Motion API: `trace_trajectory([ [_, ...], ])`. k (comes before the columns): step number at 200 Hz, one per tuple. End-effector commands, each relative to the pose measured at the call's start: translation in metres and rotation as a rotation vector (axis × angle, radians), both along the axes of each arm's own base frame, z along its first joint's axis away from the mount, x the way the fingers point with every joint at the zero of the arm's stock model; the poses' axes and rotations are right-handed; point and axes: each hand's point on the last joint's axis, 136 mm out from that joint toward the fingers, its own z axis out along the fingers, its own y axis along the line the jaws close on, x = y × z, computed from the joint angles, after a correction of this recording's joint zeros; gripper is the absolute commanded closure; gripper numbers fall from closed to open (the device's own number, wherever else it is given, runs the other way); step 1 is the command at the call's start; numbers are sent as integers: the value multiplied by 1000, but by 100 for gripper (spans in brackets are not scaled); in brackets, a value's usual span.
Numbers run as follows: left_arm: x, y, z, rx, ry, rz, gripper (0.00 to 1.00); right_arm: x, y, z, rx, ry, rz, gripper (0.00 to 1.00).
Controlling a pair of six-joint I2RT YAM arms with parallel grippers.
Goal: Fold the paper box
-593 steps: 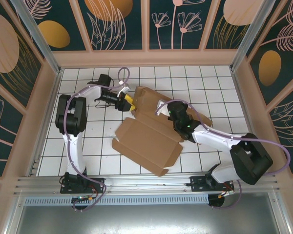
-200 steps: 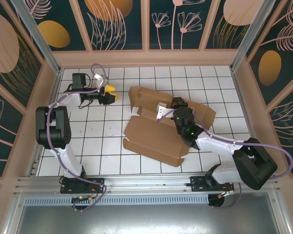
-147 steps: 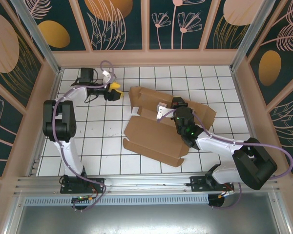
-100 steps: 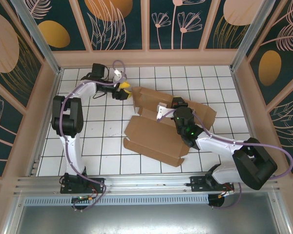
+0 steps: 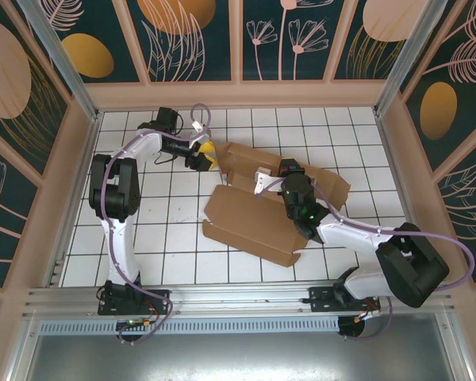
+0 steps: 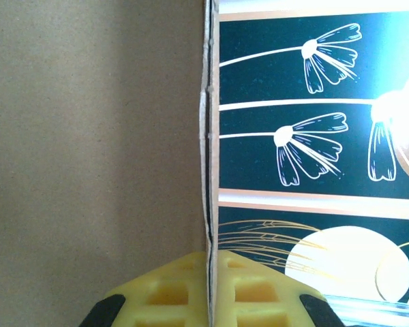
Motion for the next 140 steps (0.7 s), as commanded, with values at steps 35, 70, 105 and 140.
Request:
trace_trajectory([
  [35, -16, -10, 4, -44, 18, -64, 46, 10, 7, 5, 31, -13, -18, 100],
  [70, -23, -13, 3, -45, 32, -82, 50, 11, 7, 2, 32, -5, -22, 100],
  [105, -30, -17, 4, -42, 34, -98, 51, 11, 7, 4, 54, -1, -28, 100],
  [140, -35, -23, 2, -37, 47, -106, 51, 11, 8, 5, 61, 4, -31, 100],
])
